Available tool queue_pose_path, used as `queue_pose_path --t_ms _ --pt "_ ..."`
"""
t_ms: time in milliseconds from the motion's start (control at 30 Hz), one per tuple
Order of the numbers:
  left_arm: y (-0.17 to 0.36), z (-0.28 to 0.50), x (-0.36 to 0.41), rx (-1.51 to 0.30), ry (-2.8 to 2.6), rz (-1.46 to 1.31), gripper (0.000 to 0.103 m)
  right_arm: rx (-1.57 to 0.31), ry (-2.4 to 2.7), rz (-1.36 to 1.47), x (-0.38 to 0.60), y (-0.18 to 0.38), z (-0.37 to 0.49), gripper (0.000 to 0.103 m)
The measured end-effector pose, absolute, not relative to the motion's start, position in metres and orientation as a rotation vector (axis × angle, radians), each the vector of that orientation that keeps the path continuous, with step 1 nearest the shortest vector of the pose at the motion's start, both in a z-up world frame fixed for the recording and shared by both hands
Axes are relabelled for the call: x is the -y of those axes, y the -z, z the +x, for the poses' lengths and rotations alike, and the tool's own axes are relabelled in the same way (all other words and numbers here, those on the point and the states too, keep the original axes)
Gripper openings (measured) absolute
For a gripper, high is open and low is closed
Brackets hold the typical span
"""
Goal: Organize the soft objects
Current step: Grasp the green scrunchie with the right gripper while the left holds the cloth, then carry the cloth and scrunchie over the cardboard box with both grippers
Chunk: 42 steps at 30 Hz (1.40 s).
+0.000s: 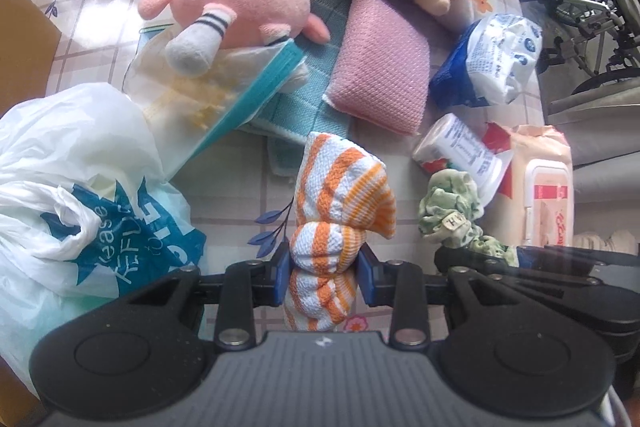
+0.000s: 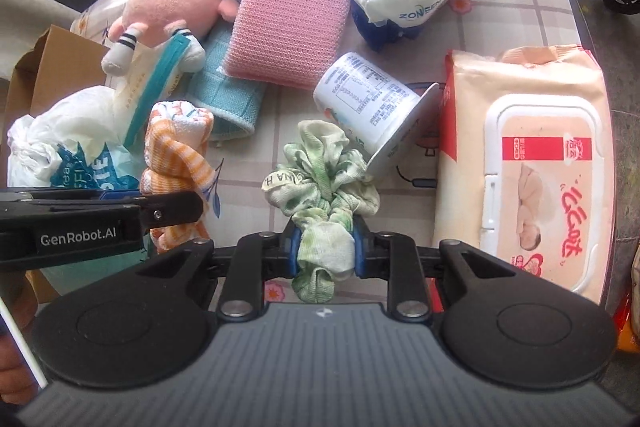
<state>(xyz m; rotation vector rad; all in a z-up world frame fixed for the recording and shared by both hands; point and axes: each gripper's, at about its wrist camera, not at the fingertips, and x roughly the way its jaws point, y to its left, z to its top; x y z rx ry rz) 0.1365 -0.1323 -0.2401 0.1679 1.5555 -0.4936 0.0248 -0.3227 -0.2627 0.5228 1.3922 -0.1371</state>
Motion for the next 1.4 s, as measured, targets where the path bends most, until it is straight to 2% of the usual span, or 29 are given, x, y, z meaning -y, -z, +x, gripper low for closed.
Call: queue_pose_path --t_ms 467,733,967,1200,1400 --pt "0.175 0.156 0.130 -1.387 0.605 0.072 0.035 -1.235 0.219 0.528 0.317 0.183 0.037 0.022" --pt "0.126 0.185 0.070 -1.306 0.592 0.002 0.035 -1.145 0.167 0.514 0.249 0.130 0.079 0.022" --pt "0.084 0.225 -0.016 -1.236 0.513 -0.018 0.035 -1.072 0.065 0.539 0.157 0.097 0.139 0.022" --pt "0.079 0.275 -0.108 -1.191 0.380 -0.023 0.035 -1.067 0.006 0.550 0.066 0.100 0.212 0.023" --pt "0.121 0.319 -0.173 -1.229 0.279 -0.014 0.035 -1.141 0.037 0.535 0.006 0.140 0.272 0.023"
